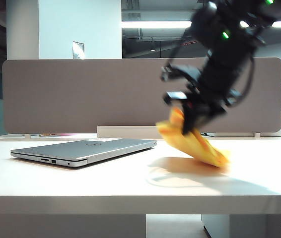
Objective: Pick up the yellow rag and put it over the laptop.
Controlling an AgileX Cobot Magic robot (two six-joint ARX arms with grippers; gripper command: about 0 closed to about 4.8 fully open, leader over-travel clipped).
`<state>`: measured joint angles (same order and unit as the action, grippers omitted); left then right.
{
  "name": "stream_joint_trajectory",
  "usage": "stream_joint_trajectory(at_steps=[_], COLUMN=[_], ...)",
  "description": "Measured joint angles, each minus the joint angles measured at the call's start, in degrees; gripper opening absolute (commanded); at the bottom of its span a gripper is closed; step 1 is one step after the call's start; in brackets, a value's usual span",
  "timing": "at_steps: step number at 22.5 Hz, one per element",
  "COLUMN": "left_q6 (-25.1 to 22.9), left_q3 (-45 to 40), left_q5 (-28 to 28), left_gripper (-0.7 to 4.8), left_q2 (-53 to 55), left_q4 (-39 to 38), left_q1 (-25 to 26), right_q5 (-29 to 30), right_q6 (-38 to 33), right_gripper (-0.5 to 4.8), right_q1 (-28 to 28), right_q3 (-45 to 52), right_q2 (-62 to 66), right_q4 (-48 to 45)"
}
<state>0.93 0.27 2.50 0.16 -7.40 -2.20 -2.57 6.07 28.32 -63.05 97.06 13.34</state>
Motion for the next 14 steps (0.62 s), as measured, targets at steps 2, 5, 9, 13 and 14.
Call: stream_joint_trajectory(at_steps=[2,5,9,13,14], left_q6=[0.0,0.0,0.0,0.2,0.2], left_q3=[0.0,0.0,0.0,0.0,0.0], left_q5=[0.0,0.0,0.0,0.0,0.0], left_gripper=[-0.06,-0.06,-0.06,-0.06,-0.06], left_q2=[0.0,0.0,0.0,0.0,0.0], left_q4=[0.0,0.0,0.1,0.1,0.1], left_q1=[0.0,0.0,0.0,0.0,0.0], right_q5=[0.5,1.3,1.7,2.6,2.6], right_q6=[0.0,0.0,0.9,1.4,1.4], right_gripper=[-0.01,-0.01,-0.01,-0.01,-0.01], right_q1=[0.8,2.3,3.1,3.4,3.5], right_q3=[-2.8,-7.9,-13.8,-20.7,-22.0], right_q2=[0.0,0.1,2.4,8.3,9.7], right_q4=[-0.6,-2.9,-5.5,-5.7,-5.7])
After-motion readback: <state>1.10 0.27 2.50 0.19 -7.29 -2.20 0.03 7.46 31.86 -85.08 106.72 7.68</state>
